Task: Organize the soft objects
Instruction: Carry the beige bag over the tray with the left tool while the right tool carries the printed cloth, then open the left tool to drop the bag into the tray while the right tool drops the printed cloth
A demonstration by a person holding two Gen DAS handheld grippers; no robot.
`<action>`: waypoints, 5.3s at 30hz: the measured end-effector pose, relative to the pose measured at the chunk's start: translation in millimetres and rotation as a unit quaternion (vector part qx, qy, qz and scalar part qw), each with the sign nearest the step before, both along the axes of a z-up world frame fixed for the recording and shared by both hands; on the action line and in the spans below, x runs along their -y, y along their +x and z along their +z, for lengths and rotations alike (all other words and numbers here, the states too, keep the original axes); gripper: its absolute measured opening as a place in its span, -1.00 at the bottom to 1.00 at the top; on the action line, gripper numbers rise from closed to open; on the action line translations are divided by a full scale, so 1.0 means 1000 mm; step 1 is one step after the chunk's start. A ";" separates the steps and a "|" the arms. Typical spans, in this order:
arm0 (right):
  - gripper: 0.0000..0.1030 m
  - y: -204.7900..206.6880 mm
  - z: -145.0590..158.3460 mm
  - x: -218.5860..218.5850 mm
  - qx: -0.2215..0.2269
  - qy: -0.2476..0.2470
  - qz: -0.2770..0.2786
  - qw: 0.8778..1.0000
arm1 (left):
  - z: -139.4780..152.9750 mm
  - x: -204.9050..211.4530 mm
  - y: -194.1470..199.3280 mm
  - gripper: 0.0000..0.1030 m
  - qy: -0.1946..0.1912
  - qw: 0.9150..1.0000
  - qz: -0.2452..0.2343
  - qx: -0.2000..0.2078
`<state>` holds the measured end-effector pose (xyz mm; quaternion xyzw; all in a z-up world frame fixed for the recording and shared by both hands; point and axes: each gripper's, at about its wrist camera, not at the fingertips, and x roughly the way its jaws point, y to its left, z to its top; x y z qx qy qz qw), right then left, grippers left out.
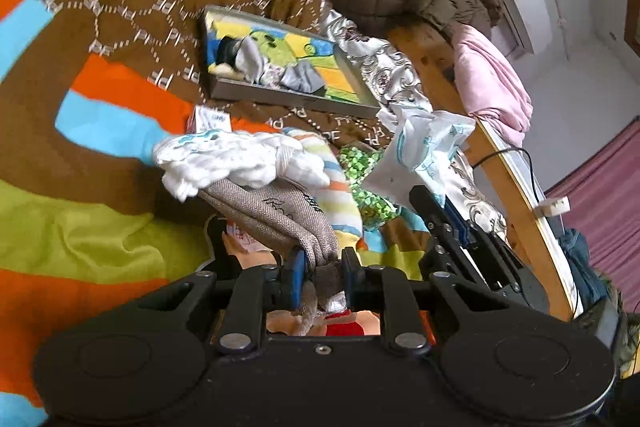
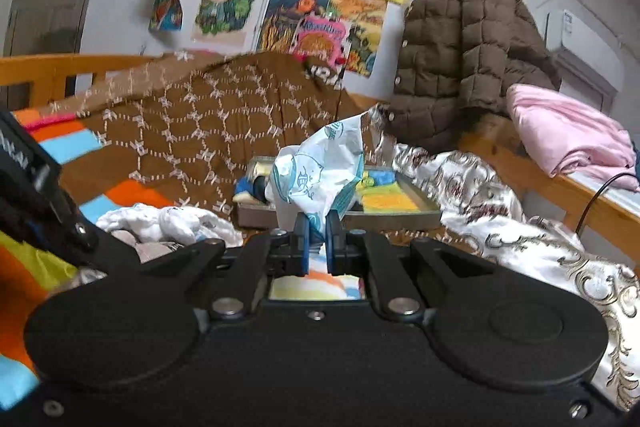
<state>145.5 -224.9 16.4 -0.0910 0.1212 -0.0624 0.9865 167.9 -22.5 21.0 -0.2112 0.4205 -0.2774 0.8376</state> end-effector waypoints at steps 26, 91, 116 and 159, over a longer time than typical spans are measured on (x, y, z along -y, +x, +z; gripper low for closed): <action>-0.95 -0.030 -0.002 -0.005 0.065 0.027 -0.006 0.998 | 0.093 0.008 -0.059 -0.62 0.049 0.994 -0.023 0.095; -0.94 0.185 -0.086 0.125 -0.042 0.238 -0.038 0.970 | 0.014 0.185 0.306 -0.61 0.081 0.981 0.050 0.171; -0.82 0.243 -0.088 0.116 -0.122 0.224 -0.026 0.967 | -0.058 0.179 0.343 -0.55 0.121 0.984 0.091 0.090; 0.98 0.107 0.031 0.093 0.038 0.198 -0.035 0.979 | 0.074 0.104 0.183 0.82 0.102 0.950 0.166 0.243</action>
